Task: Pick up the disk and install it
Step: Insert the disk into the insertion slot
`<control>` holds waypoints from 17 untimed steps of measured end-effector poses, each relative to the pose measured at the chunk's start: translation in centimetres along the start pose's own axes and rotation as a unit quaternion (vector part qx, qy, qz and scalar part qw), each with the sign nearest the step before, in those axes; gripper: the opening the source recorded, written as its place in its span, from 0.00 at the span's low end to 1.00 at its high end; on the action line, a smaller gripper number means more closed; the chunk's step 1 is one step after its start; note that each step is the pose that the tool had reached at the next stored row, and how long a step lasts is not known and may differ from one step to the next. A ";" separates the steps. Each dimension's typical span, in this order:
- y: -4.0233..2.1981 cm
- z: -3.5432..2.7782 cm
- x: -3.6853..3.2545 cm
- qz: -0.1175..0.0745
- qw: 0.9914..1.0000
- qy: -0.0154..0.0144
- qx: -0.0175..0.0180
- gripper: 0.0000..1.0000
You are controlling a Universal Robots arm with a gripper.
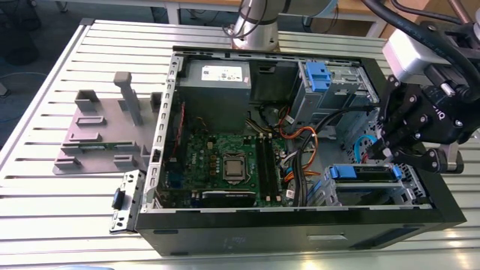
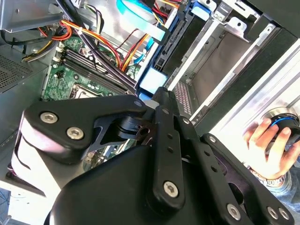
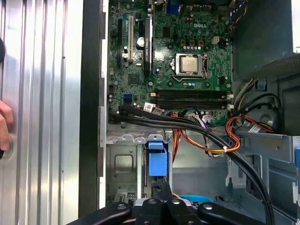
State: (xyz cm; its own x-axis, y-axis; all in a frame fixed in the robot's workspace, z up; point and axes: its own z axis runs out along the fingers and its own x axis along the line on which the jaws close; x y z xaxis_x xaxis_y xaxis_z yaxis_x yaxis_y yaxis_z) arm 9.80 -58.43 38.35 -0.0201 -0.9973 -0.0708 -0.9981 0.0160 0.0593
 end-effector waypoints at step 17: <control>-1.26 0.45 0.01 0.000 1.000 0.000 0.000 0.11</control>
State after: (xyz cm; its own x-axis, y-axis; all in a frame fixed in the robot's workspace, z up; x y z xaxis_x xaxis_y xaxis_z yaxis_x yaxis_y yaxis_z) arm 11.03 -58.43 37.83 -0.0202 -0.9973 -0.0708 -0.9981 0.0160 0.0593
